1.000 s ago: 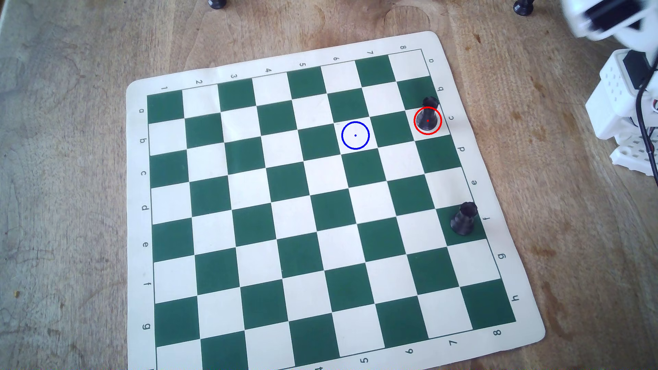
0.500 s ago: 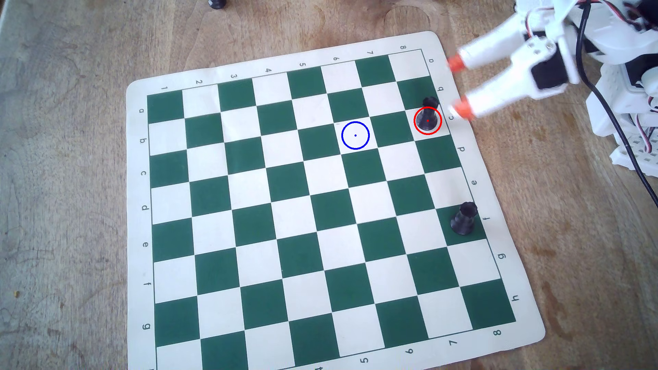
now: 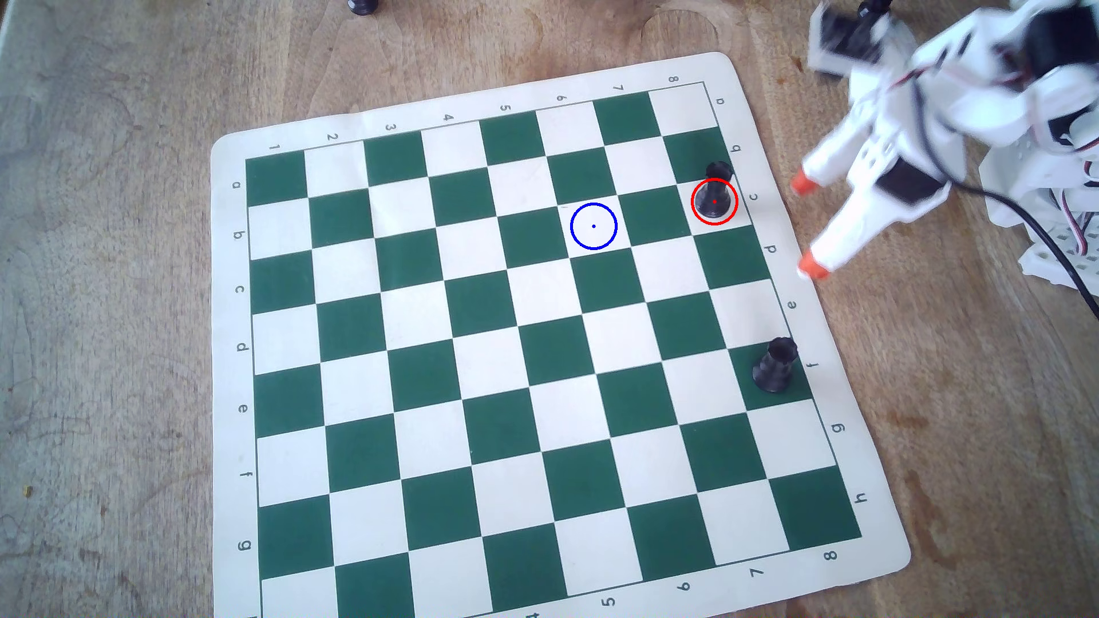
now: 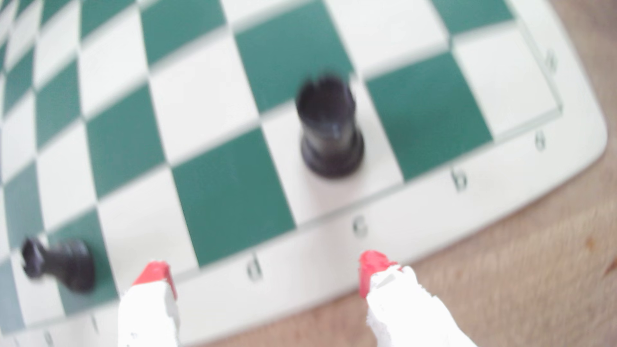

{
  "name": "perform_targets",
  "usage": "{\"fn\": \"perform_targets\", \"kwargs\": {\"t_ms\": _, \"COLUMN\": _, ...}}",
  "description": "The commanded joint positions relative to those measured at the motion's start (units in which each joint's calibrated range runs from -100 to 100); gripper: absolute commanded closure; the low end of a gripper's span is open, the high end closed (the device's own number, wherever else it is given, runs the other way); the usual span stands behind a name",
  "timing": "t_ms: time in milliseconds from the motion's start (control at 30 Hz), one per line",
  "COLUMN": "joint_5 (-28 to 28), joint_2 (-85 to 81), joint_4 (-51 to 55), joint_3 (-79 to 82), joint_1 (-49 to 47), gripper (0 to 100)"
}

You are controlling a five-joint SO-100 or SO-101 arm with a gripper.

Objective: Move the chess piece from red to blue

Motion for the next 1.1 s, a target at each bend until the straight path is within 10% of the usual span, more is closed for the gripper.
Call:
{"fn": "perform_targets", "kwargs": {"t_ms": 0, "joint_5": 0.0, "joint_2": 11.7, "joint_4": -17.7, "joint_3": 1.1, "joint_1": 2.1, "gripper": 69}}
{"fn": "perform_targets", "kwargs": {"t_ms": 1067, "joint_5": -0.6, "joint_2": 11.5, "joint_4": -24.4, "joint_3": 1.1, "joint_1": 1.1, "gripper": 78}}
